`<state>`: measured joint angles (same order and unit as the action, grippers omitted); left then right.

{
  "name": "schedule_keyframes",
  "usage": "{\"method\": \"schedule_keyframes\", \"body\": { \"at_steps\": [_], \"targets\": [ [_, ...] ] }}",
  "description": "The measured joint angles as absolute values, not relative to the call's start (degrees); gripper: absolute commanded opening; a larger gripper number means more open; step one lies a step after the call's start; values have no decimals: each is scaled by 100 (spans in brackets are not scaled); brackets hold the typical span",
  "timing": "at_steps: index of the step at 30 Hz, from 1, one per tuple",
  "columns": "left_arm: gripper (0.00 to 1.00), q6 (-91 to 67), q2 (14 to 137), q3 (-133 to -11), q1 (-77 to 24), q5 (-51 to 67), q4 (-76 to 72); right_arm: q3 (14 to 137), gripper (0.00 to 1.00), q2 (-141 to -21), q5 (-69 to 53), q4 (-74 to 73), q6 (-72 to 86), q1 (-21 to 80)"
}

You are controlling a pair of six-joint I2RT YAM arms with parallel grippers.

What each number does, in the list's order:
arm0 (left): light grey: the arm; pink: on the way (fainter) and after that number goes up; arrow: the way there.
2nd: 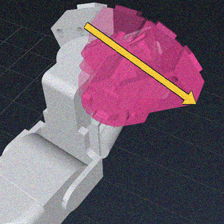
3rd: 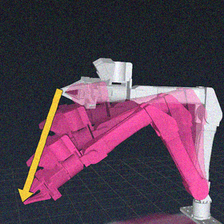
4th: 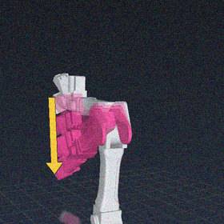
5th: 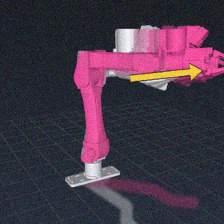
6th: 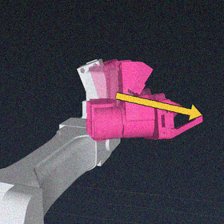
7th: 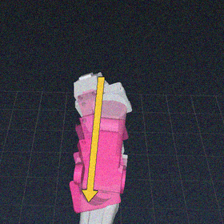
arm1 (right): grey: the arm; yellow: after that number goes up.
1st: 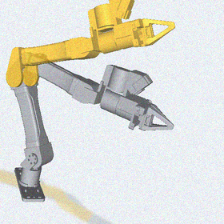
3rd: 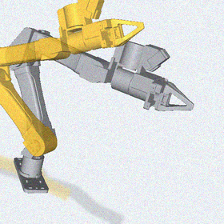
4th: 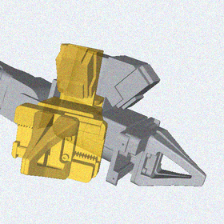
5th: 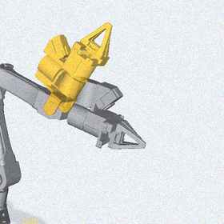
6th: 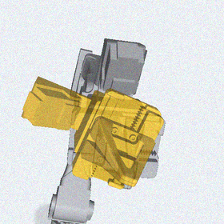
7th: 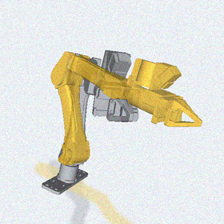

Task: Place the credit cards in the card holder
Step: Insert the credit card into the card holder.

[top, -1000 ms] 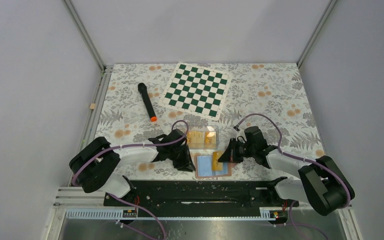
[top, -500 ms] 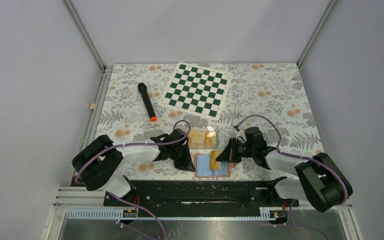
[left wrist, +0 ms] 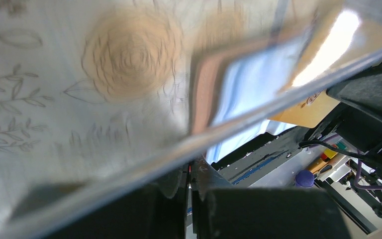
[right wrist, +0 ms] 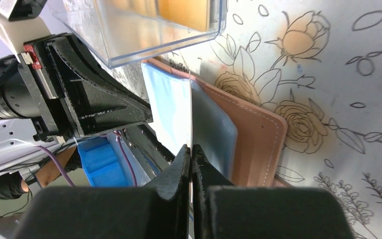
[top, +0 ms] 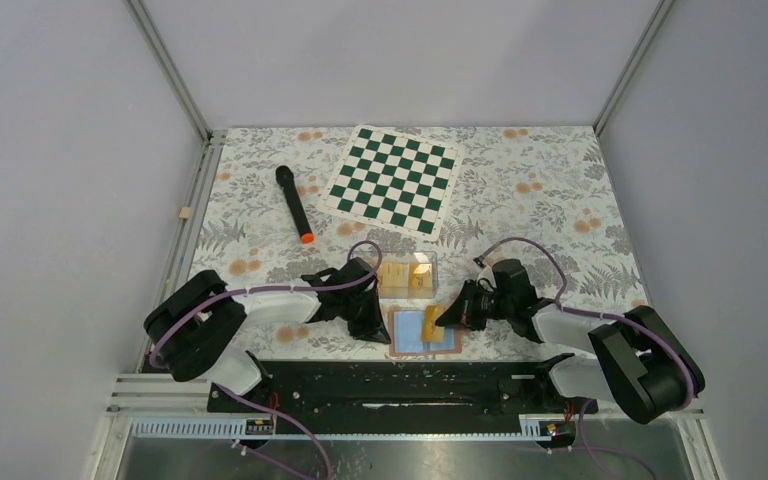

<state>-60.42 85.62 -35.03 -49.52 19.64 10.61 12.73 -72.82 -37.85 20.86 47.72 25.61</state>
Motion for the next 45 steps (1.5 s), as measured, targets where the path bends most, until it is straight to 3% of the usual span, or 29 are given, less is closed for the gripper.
{"method": "schedule_keyframes", "body": {
  "at_steps": [17,33,45],
  "targets": [
    [0,-6045,8613,-3514,-4976,2012,1024,1199,0,-7935,-4023,3120,5087,2425],
    [0,-6045,8766,-3660,-5078,2038,1041,1229,0,-7443,-4316,1785,4770,2434],
    [0,-6042,8868,-3765,-5148,2045,1070,1428,0,-8226,-4834,2165,4676,2467]
  ]
}}
